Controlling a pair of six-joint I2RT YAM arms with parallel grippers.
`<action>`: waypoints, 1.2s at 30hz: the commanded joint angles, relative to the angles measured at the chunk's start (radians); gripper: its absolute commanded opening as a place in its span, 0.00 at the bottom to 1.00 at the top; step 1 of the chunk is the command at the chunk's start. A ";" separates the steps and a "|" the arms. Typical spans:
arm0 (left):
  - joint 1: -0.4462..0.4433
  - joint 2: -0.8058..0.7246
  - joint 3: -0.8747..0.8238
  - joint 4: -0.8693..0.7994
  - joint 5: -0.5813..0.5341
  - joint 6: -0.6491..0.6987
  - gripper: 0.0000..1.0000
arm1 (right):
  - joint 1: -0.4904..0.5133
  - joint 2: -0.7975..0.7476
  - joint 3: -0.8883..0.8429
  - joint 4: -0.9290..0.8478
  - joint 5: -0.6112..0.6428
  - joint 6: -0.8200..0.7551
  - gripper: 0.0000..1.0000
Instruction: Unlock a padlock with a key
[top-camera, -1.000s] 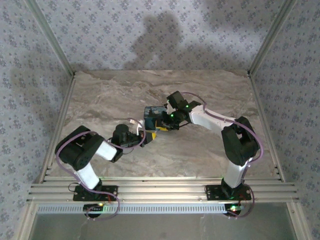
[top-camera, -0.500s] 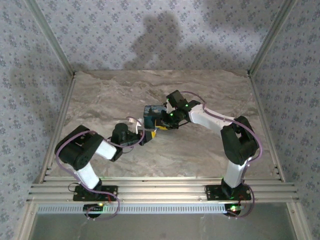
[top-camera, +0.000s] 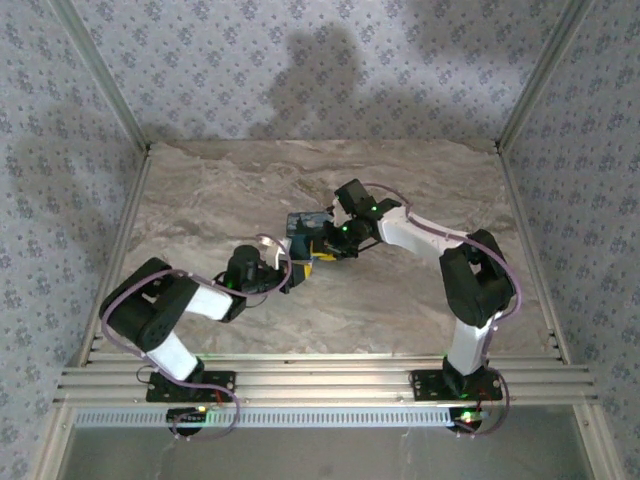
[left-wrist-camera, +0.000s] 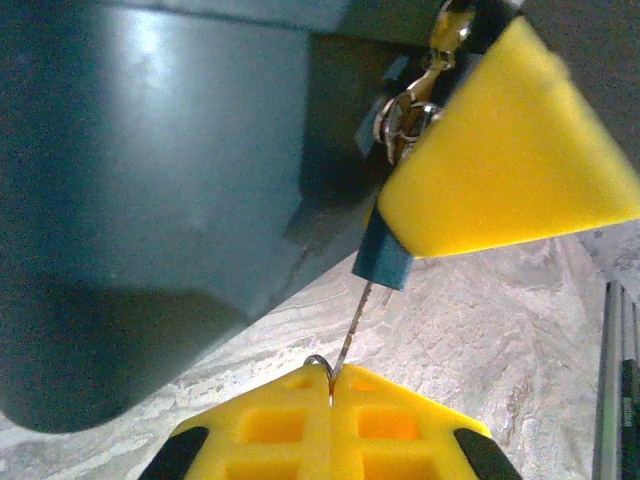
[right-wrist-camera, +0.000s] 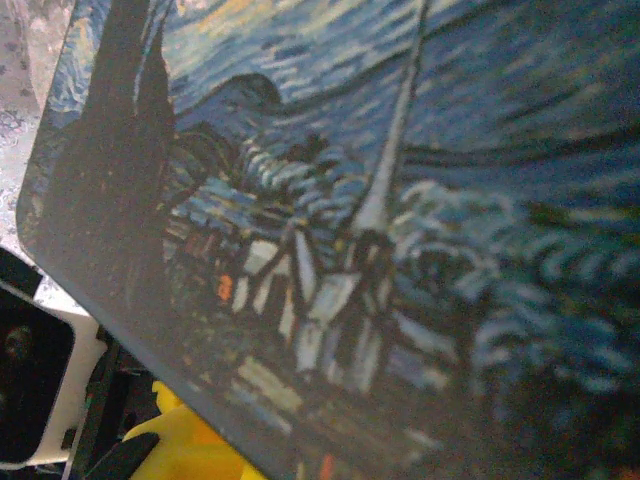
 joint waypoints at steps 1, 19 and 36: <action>-0.021 -0.093 0.057 0.052 -0.128 0.091 0.00 | 0.033 0.032 0.024 -0.123 -0.119 -0.029 0.00; 0.082 0.078 0.083 0.399 0.159 -0.213 0.00 | 0.039 0.035 0.043 -0.132 -0.151 0.000 0.00; 0.096 0.099 0.094 0.441 0.169 -0.251 0.00 | 0.041 0.017 0.037 -0.132 -0.160 -0.003 0.00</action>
